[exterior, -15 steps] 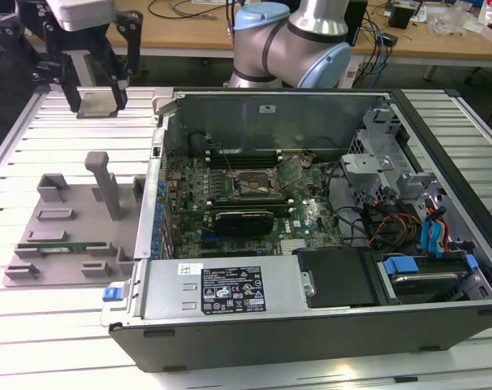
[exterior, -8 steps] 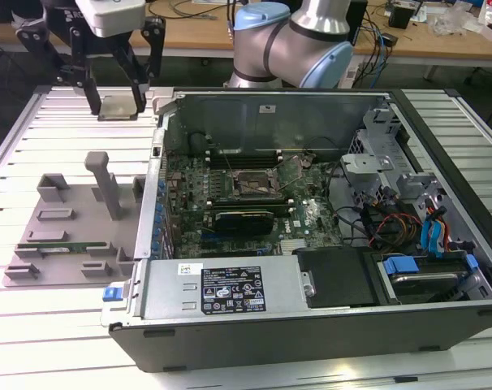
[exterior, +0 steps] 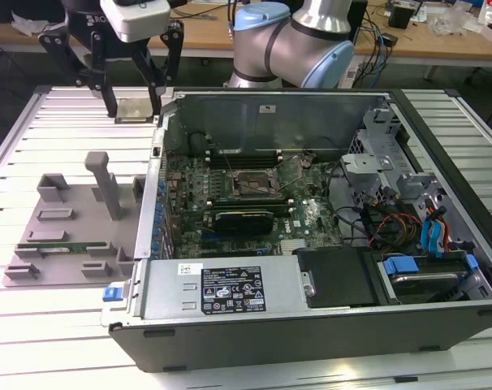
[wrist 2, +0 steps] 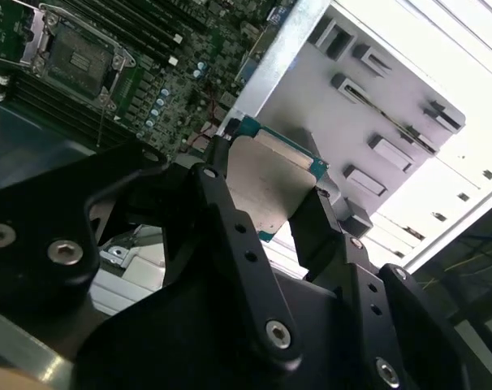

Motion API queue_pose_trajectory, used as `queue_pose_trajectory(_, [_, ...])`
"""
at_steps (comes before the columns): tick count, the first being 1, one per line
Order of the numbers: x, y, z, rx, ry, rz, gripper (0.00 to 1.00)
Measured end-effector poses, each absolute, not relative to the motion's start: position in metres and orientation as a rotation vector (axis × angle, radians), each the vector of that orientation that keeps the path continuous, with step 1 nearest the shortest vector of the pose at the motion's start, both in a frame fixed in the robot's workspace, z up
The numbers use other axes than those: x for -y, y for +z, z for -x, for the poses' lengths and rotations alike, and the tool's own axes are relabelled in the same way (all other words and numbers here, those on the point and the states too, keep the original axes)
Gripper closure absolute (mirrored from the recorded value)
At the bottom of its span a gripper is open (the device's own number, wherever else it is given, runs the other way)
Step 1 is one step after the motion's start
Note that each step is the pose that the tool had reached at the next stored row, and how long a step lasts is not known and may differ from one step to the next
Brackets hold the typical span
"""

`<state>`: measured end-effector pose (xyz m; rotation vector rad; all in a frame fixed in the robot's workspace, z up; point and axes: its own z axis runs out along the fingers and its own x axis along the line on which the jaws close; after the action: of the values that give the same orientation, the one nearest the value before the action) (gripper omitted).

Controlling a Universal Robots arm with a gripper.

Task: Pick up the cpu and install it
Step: 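Pick up the cpu and move it towards the insertion slot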

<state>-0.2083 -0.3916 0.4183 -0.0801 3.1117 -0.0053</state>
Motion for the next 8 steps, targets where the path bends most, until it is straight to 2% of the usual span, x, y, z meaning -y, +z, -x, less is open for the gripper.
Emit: queue_pose_trajectory(8, [0.3913, 0.4162, 0.1958, -3.112, -0.005, 0.08, 0.45])
